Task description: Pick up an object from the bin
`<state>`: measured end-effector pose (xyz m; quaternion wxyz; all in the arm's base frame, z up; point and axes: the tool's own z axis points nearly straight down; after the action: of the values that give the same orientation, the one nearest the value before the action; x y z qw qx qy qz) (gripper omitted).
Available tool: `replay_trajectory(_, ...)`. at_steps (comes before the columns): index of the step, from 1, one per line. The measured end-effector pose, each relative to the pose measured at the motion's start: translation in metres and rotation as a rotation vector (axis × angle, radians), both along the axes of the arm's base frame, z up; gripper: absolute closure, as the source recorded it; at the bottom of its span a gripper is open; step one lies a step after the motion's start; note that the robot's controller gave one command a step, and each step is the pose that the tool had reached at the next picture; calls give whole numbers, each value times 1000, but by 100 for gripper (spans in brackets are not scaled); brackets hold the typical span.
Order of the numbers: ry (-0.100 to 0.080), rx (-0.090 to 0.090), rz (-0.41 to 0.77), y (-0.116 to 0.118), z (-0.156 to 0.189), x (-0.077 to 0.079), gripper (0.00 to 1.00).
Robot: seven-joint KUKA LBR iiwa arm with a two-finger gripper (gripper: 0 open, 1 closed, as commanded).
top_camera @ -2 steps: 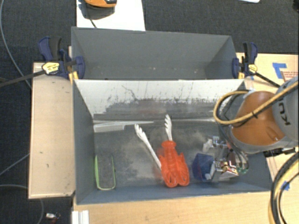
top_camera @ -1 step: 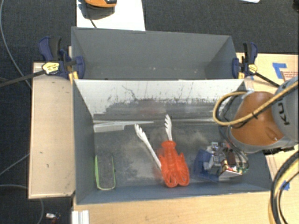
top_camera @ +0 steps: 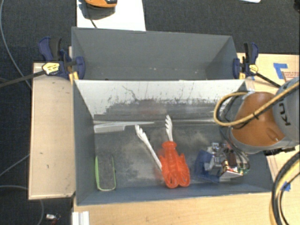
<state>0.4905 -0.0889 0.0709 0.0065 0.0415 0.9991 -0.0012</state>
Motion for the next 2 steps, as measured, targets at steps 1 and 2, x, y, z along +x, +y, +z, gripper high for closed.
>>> replay_trajectory(1,2,-2,237,7,0,-2,0)
replay_trajectory(2,2,-2,241,7,-1,-2,100)
